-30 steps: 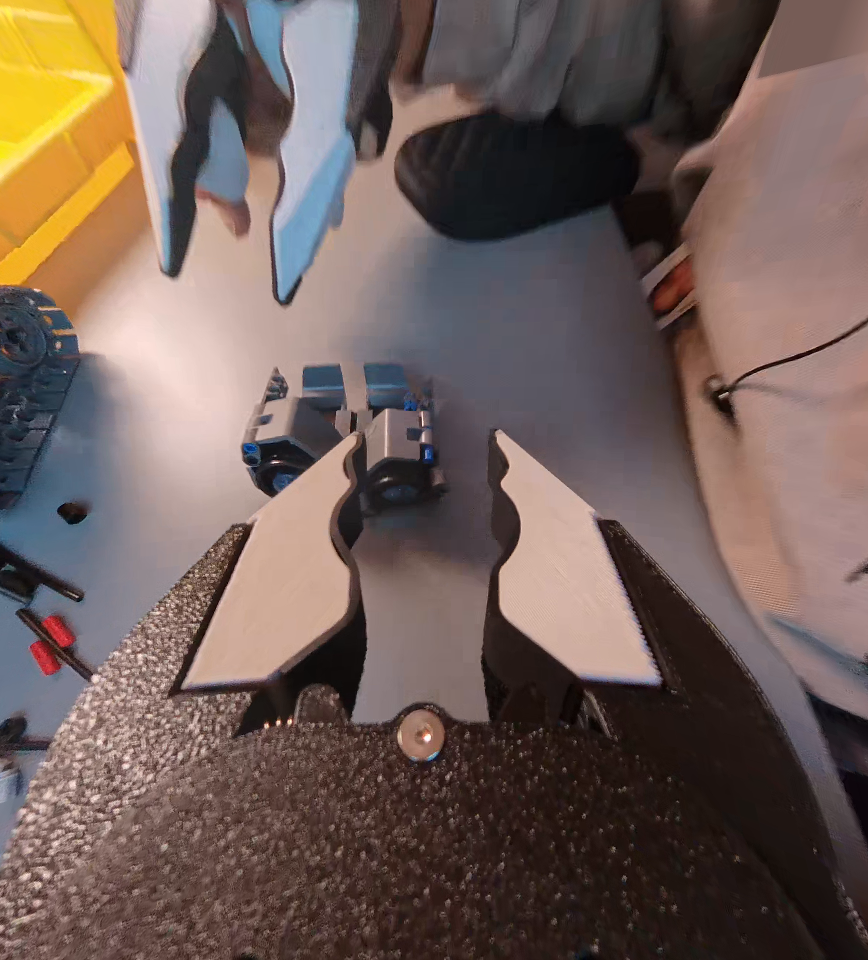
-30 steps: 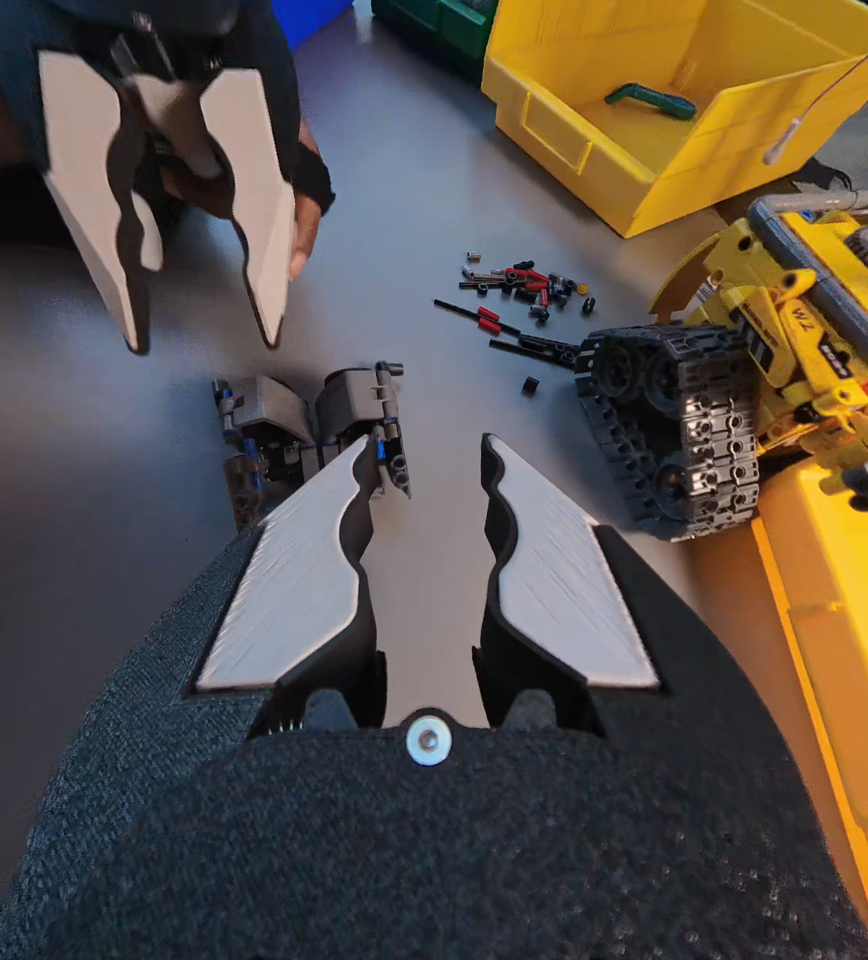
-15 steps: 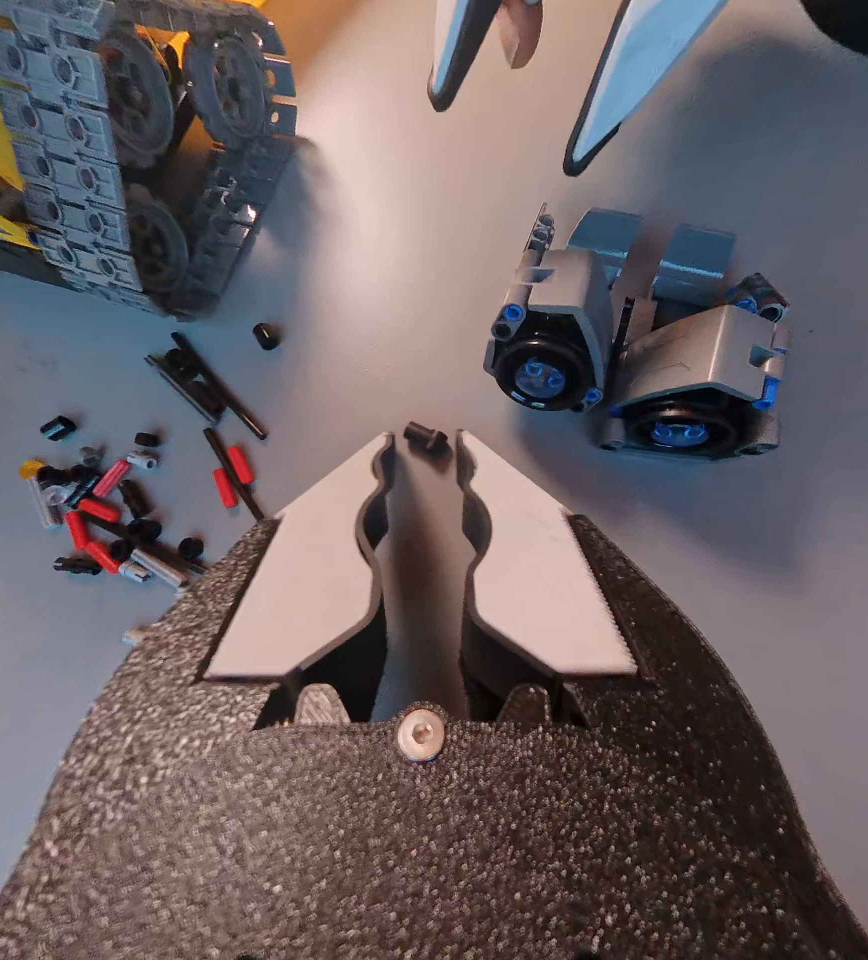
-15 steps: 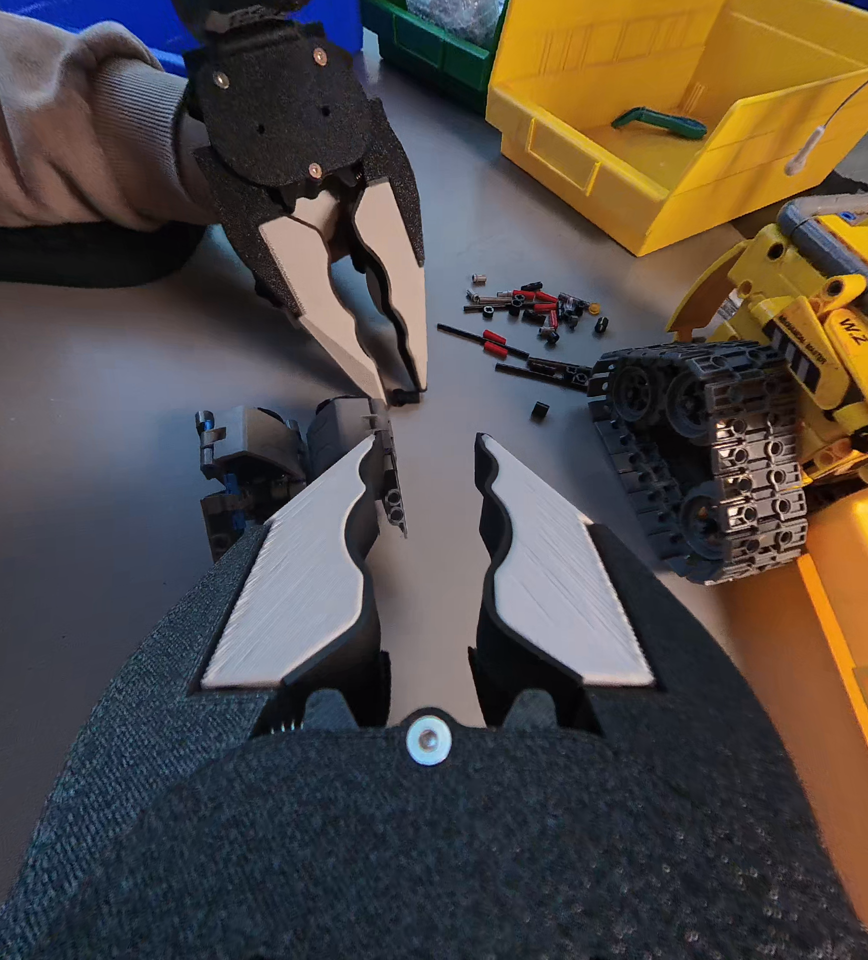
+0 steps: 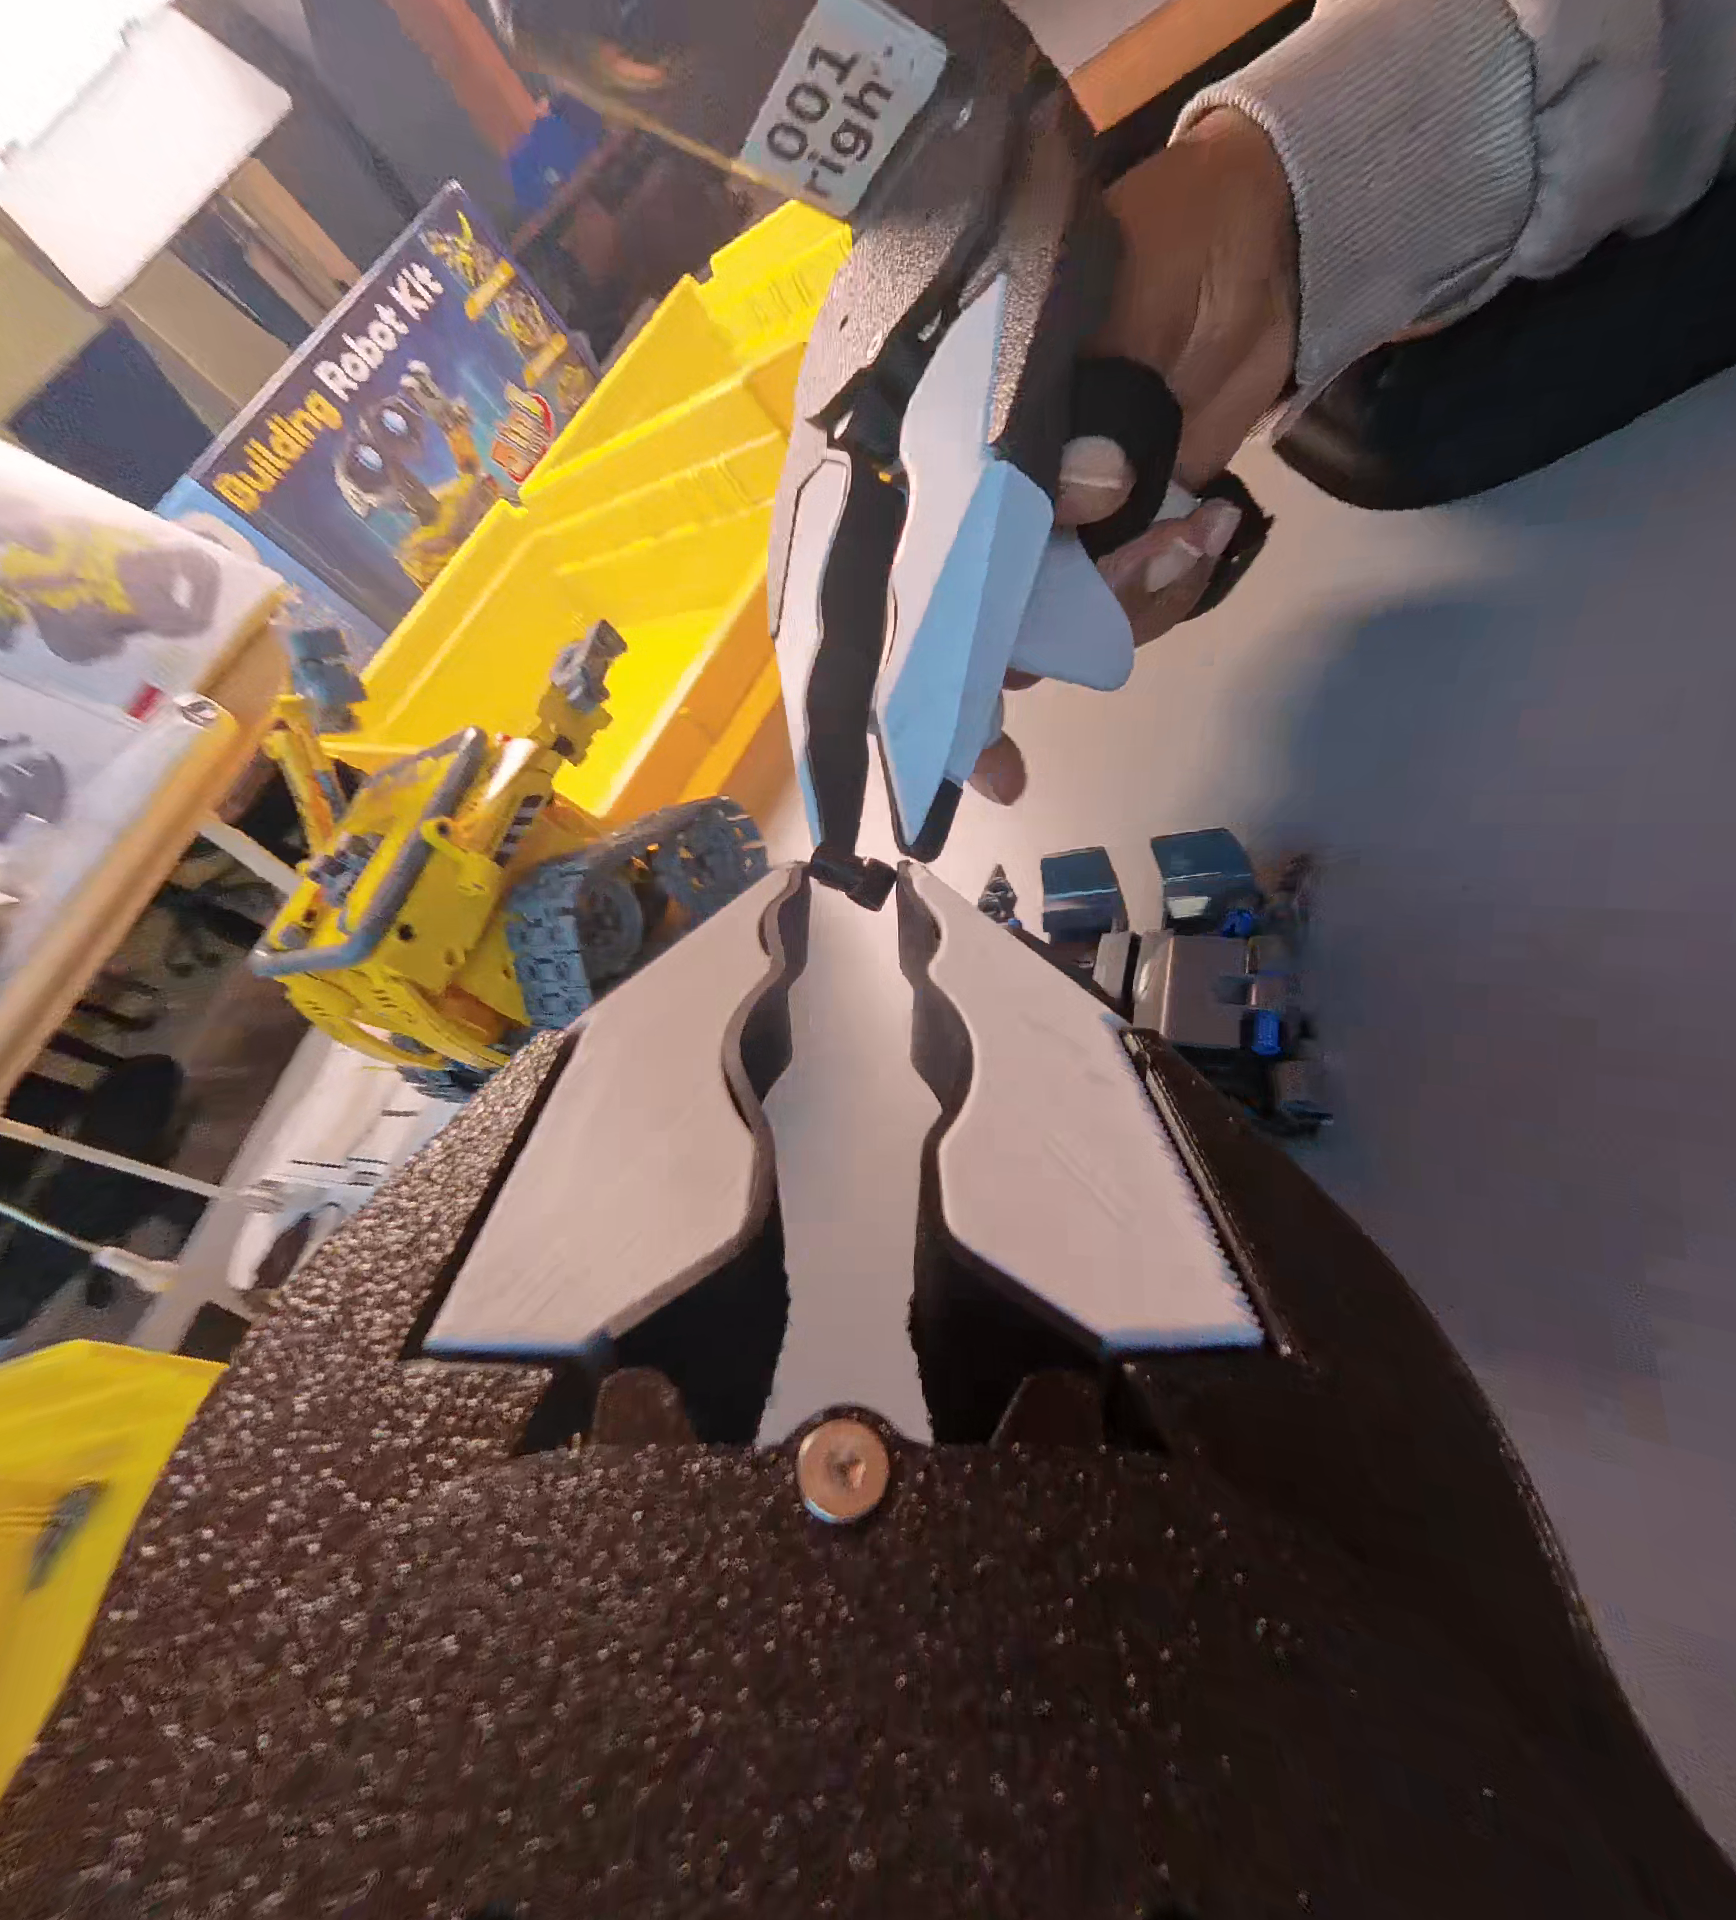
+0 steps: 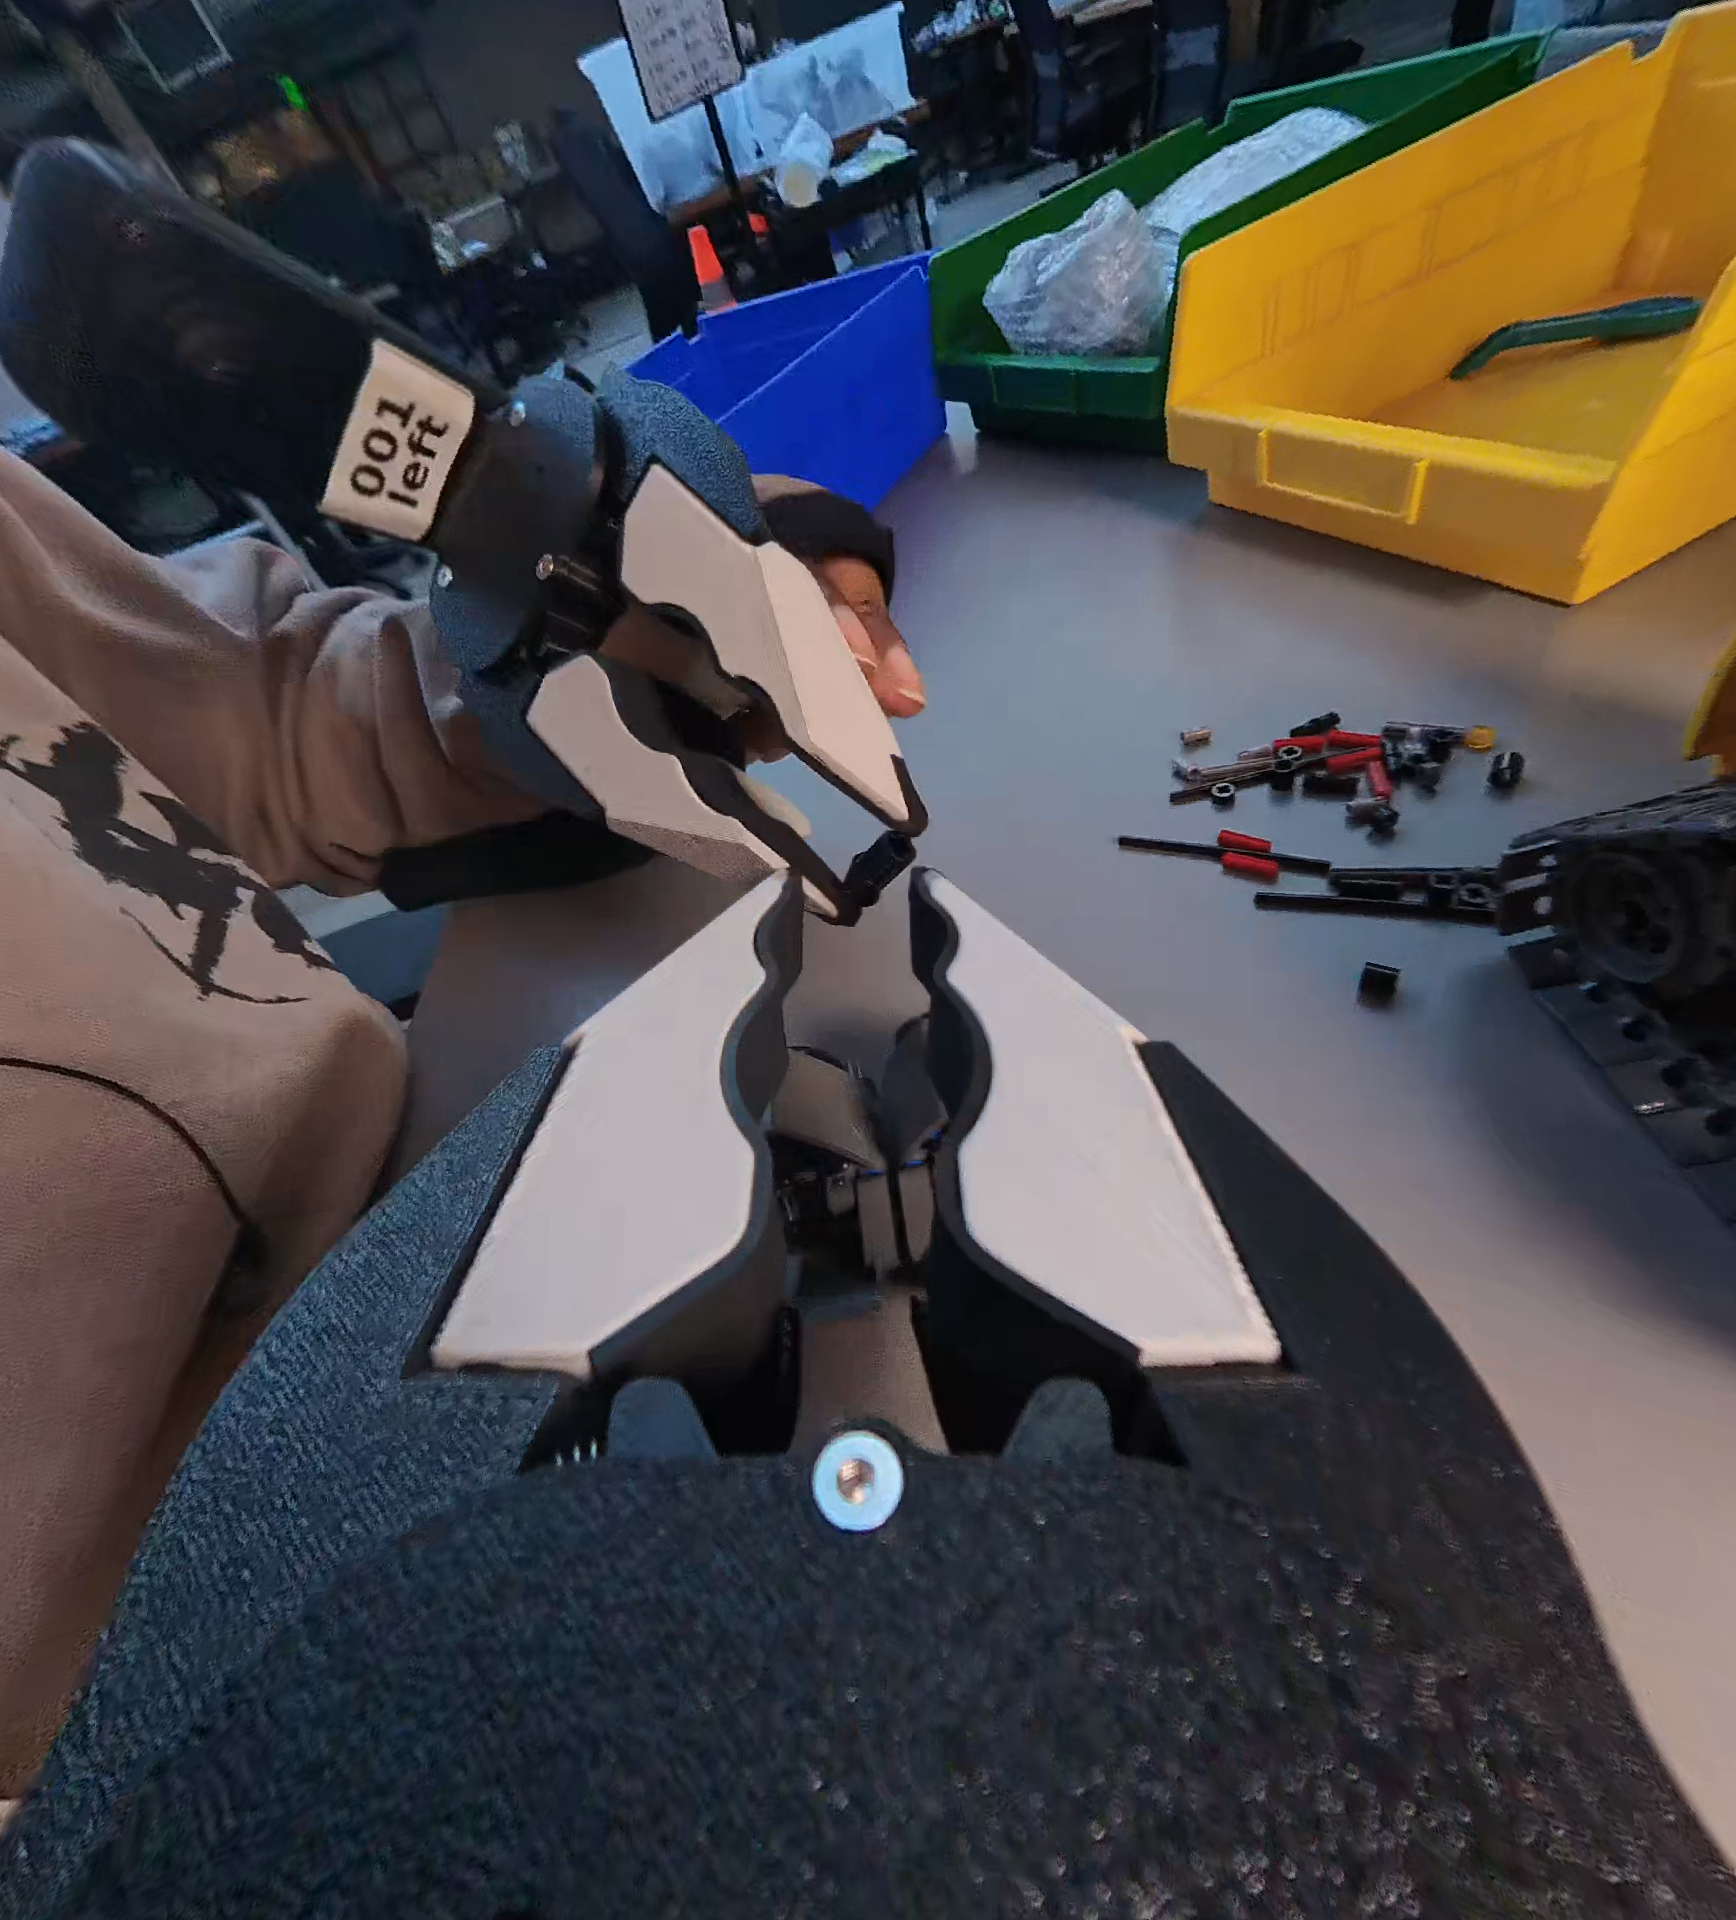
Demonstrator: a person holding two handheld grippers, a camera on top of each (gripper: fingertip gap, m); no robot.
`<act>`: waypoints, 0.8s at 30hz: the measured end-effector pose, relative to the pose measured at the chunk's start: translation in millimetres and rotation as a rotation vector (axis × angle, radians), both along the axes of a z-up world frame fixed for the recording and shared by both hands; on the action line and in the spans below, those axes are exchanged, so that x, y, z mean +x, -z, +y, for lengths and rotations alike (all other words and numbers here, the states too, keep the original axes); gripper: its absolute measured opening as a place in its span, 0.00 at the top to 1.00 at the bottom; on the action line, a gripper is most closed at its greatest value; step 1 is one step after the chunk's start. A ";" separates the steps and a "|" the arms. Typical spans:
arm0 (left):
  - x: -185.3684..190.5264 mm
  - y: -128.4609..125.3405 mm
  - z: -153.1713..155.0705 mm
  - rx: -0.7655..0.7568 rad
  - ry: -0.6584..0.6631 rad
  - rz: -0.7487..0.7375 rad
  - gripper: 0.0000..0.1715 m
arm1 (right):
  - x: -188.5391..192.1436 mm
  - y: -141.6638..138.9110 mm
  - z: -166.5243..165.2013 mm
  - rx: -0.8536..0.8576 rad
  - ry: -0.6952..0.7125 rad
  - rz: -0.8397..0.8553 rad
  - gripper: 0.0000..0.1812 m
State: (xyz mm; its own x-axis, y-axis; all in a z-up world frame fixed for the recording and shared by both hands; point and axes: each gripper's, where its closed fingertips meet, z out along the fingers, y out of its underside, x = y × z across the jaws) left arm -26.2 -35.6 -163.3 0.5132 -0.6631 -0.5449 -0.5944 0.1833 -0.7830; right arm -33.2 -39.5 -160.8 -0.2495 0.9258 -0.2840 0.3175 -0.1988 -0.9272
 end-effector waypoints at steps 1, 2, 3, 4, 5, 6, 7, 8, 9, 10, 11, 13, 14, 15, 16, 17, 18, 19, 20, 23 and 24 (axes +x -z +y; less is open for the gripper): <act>-0.2 -0.4 0.4 0.033 -0.013 0.029 0.91 | -0.6 0.1 -0.8 -0.020 -0.001 -0.003 0.90; -1.1 -0.4 0.8 0.054 -0.021 0.050 0.91 | -0.7 0.3 -0.9 -0.026 -0.003 0.001 0.90; -1.0 -0.3 0.4 0.058 -0.020 0.056 0.91 | -0.6 0.4 -1.3 -0.038 -0.006 0.005 0.91; -1.0 -1.0 0.0 0.062 -0.019 0.055 0.91 | -0.6 -0.6 -1.9 -0.063 -0.008 0.012 0.91; -1.0 -3.0 -0.4 0.078 -0.020 0.057 0.91 | -0.5 -2.4 -2.9 -0.092 -0.015 0.021 0.91; -1.1 -5.2 -0.8 0.095 -0.022 0.063 0.91 | -0.5 -4.5 -3.0 -0.122 -0.020 0.028 0.91; -0.8 -6.4 -1.2 0.106 -0.024 0.069 0.91 | -0.4 -6.3 -2.8 -0.150 -0.025 0.033 0.91; 0.0 -7.1 -2.0 0.117 -0.023 0.075 0.91 | -0.3 -8.4 -2.6 -0.173 -0.029 0.040 0.91; 0.9 -7.5 -2.9 0.128 -0.021 0.082 0.91 | -0.3 -10.0 -2.6 -0.191 -0.031 0.046 0.92; 2.0 -8.3 -3.8 0.140 -0.020 0.090 0.91 | -0.2 -11.1 -2.7 -0.201 -0.032 0.051 0.93; 2.3 -9.6 -4.3 0.153 -0.023 0.097 0.91 | -0.2 -11.1 -2.4 -0.205 -0.030 0.051 0.95; 3.4 -10.3 -5.6 0.166 -0.021 0.105 0.91 | 1.1 -11.1 -3.1 -0.189 -0.038 0.051 0.96; 3.9 -10.2 -5.9 0.169 -0.021 0.108 0.91 | 1.9 -11.0 -3.1 -0.162 -0.040 0.051 0.96; 4.9 -11.0 -6.6 0.175 -0.018 0.105 0.92 | 3.5 -11.8 -2.9 -0.132 -0.042 0.051 0.96; 6.0 -12.8 -7.9 0.173 -0.010 0.081 0.94 | 6.8 -14.6 0.5 -0.093 -0.036 0.051 0.96; 6.1 -14.7 -8.7 0.146 -0.001 0.030 0.94 | 12.5 -20.5 11.6 -0.037 -0.004 0.056 0.96; 4.6 -15.7 -8.8 0.087 0.006 -0.045 0.88 | 21.4 -29.6 33.0 0.036 0.071 0.061 0.96; 2.3 -17.3 -9.0 0.015 0.015 -0.134 0.84 | 34.9 -38.7 67.5 0.134 0.204 0.049 0.96; -0.2 -19.6 -9.8 -0.061 0.032 -0.227 0.79 | 56.4 -46.1 111.8 0.264 0.383 0.008 0.96; -11.4 -29.8 -9.3 -0.215 0.066 -0.443 0.75 | 163.8 -58.4 230.4 0.592 0.903 -0.229 0.96; -14.3 -30.8 -8.6 -0.249 0.073 -0.476 0.75 | 201.7 -51.8 256.2 0.627 1.021 -0.341 0.96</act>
